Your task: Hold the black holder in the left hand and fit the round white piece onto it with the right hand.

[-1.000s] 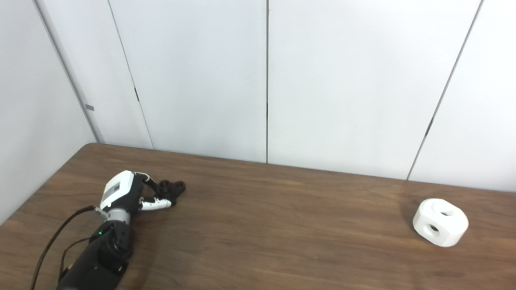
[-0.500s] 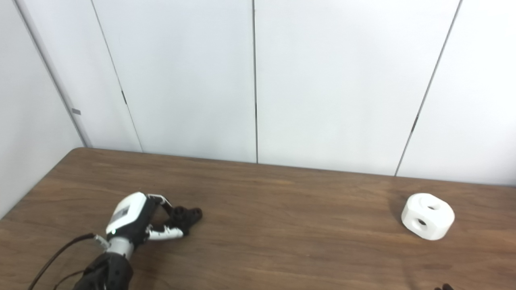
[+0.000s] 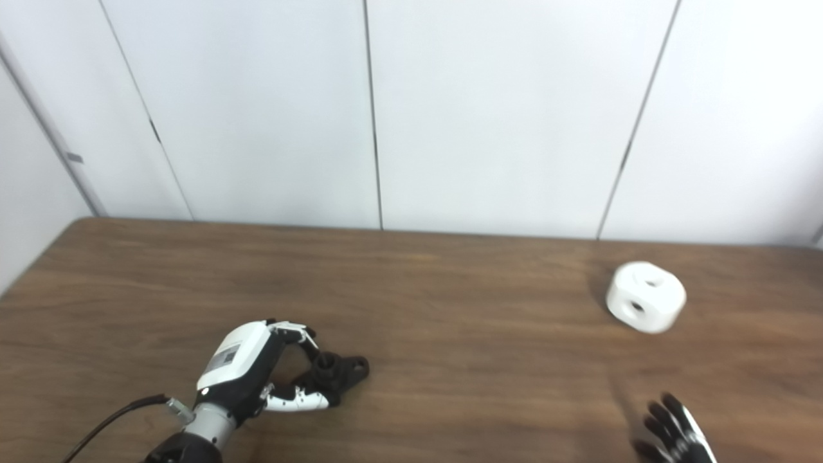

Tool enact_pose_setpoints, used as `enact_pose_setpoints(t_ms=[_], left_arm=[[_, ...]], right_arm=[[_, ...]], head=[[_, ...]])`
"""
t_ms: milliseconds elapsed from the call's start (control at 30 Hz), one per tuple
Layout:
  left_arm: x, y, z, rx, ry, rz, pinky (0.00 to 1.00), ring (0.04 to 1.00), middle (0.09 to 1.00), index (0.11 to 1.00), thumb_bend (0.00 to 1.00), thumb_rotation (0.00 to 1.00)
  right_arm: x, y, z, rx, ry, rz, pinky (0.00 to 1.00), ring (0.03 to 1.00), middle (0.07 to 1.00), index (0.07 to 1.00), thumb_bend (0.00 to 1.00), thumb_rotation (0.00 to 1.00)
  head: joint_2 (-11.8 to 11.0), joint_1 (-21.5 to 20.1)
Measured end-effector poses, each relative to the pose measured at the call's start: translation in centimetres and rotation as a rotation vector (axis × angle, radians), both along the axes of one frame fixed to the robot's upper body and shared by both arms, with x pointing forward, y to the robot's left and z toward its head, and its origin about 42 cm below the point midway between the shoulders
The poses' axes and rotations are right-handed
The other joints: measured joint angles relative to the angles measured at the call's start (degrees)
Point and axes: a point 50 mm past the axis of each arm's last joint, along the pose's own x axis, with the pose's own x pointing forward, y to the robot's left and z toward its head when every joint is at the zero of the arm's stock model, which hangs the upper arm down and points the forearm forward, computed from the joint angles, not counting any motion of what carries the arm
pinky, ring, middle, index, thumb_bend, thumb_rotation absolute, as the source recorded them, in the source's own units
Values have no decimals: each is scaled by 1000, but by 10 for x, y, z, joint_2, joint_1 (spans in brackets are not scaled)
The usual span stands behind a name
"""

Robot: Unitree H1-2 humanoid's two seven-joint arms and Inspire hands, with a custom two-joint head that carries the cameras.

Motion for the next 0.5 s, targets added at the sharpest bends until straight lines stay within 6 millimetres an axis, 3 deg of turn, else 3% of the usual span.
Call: enact_pose_setpoints(t_ms=[100, 233, 500], left_arm=[[-12, -13, -3, -9, 13, -40, 971, 878, 791, 487, 515, 55], [-25, -24, 0, -7, 14, -98, 969, 879, 793, 487, 514, 55], [-46, -43, -5, 20, 28, -177, 951, 889, 797, 488, 513, 56]], right_arm=[[1, 1, 1, 1, 4, 0, 794, 891, 902, 911, 658, 956], [5, 5, 6, 1, 14, 8, 793, 892, 908, 918, 665, 948], [7, 13, 20, -15, 7, 24, 806, 897, 909, 917, 651, 954]], head=[[18, -13], [24, -18], [56, -36]])
